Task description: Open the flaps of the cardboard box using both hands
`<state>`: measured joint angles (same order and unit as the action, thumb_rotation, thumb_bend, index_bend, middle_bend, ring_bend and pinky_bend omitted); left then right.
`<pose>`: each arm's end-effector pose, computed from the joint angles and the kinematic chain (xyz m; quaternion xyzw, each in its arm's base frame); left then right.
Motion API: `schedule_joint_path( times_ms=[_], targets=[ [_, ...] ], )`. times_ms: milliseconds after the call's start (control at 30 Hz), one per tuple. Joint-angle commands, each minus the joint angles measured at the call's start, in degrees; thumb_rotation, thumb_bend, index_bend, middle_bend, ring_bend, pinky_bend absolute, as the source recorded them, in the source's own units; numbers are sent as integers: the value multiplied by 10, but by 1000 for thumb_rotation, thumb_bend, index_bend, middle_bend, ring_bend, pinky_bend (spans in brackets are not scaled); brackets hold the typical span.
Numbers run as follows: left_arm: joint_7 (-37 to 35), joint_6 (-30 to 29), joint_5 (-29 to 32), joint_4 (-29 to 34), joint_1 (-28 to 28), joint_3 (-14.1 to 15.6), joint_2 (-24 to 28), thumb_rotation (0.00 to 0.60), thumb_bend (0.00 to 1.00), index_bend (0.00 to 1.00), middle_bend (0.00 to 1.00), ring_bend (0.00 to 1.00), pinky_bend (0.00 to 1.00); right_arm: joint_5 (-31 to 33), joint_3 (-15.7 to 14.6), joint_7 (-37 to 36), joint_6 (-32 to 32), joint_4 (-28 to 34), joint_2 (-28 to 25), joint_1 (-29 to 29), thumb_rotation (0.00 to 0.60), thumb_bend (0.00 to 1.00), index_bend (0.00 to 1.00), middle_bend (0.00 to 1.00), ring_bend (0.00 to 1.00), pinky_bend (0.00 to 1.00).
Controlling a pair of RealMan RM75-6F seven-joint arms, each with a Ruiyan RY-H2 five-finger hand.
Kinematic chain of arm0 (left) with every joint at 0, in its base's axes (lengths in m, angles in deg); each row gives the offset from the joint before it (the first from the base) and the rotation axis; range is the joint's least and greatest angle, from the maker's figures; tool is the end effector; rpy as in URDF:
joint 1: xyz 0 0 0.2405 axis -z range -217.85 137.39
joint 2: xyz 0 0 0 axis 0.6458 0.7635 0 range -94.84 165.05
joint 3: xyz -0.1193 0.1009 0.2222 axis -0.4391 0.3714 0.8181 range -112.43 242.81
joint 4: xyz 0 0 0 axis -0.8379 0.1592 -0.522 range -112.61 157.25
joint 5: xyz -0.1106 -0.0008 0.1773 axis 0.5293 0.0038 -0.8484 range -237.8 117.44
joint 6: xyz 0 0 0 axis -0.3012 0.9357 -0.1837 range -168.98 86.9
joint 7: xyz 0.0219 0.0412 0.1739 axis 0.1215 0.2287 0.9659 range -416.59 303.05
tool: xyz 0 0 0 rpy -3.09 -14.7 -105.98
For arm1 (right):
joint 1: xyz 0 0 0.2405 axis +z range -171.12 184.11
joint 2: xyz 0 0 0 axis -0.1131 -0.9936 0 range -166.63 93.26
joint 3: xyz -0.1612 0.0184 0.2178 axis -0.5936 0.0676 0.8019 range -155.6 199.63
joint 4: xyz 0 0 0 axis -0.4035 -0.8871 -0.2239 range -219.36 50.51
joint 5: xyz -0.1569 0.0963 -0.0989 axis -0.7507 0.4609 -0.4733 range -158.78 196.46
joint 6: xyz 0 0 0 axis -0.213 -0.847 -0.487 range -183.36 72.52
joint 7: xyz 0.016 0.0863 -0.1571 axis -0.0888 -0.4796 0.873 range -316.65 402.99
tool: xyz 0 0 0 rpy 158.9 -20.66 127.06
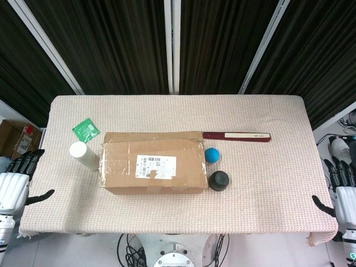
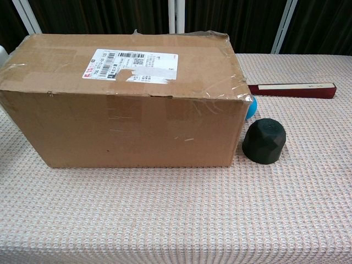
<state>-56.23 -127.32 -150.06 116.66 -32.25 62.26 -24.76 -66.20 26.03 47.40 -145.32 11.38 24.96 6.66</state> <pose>-0.2969 0.2342 0.1865 -0.6287 -0.3339 -0.4098 0.5704 -0.3269 -0.1945 0.1937 0.5645 -0.3672 0.3749 0.6371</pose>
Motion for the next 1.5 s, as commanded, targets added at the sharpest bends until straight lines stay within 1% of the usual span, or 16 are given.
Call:
schedule_joint_path(
  times_ms=[33, 333, 433, 533, 600, 667, 733, 800, 867, 967, 1100, 1233, 1267, 1333, 1400, 1500],
  targets=[
    [-2, 4, 2, -3, 1, 2, -1, 541, 0, 29, 108, 110, 202, 0, 0, 2, 4, -3, 3, 2, 600, 87, 0, 0, 0, 0],
    [-13, -1, 1, -6, -2, 2, 0, 542, 0, 29, 107, 110, 202, 1, 0, -1, 9, -8, 4, 2, 600, 87, 0, 0, 0, 0],
    [-42, 1, 5, -1, 2, -4, 5, 544, 9, 29, 108, 110, 202, 2, 0, -2, 12, -13, 6, 3, 600, 88, 0, 0, 0, 0],
    [-73, 12, 10, 12, 16, -17, 22, 557, 85, 29, 108, 110, 203, 1, -3, -1, 17, -18, 8, 5, 600, 88, 0, 0, 0, 0],
    [-65, 24, 12, 21, 34, -33, 41, 592, 222, 29, 110, 110, 203, -4, -7, -2, 21, -24, 8, 6, 600, 88, 0, 0, 0, 0],
    [-65, 39, 9, 38, 61, -55, 63, 600, 295, 29, 111, 110, 203, -7, -8, -3, 21, -31, 8, 5, 600, 89, 0, 0, 0, 0],
    [-86, 55, 11, 56, 87, -77, 76, 600, 310, 31, 119, 114, 203, -7, -8, -6, 18, -36, 10, 4, 600, 90, 0, 0, 0, 0],
    [-123, 82, 21, 72, 120, -102, 86, 600, 298, 38, 146, 127, 204, -5, -9, -12, 17, -40, 11, 1, 600, 90, 0, 0, 0, 0],
    [-151, 114, 30, 79, 154, -122, 89, 600, 249, 46, 174, 137, 205, -5, -10, -15, 14, -44, 13, -1, 600, 90, 0, 0, 0, 0],
    [-170, 164, 48, 84, 197, -141, 85, 600, 147, 65, 214, 152, 206, -4, -9, -19, 12, -48, 15, -3, 600, 91, 0, 0, 0, 0],
    [-198, 246, 92, 90, 261, -163, 66, 600, 21, 73, 228, 152, 207, -4, -10, -19, 16, -50, 18, -2, 600, 90, 0, 0, 0, 0],
    [-219, 325, 134, 82, 311, -171, 49, 590, 0, 74, 236, 152, 206, -6, -9, -20, 13, -49, 18, -3, 600, 95, 0, 0, 0, 0],
    [-222, 342, 143, 77, 323, -171, 44, 579, 0, 80, 254, 152, 206, -5, -8, -21, 11, -48, 18, -4, 600, 98, 0, 0, 0, 0],
    [-222, 372, 155, 69, 339, -168, 37, 540, 0, 90, 284, 152, 206, -3, -6, -24, 9, -49, 17, -5, 600, 100, 0, 0, 0, 0],
    [-222, 399, 167, 63, 355, -166, 32, 486, 0, 93, 296, 152, 206, 0, -4, -29, 6, -50, 15, -7, 600, 100, 0, 0, 0, 0],
    [-232, 428, 180, 60, 370, -164, 27, 456, 0, 93, 309, 151, 205, 4, 0, -36, 2, -52, 13, -8, 600, 101, 0, 0, 0, 0]
  ],
)
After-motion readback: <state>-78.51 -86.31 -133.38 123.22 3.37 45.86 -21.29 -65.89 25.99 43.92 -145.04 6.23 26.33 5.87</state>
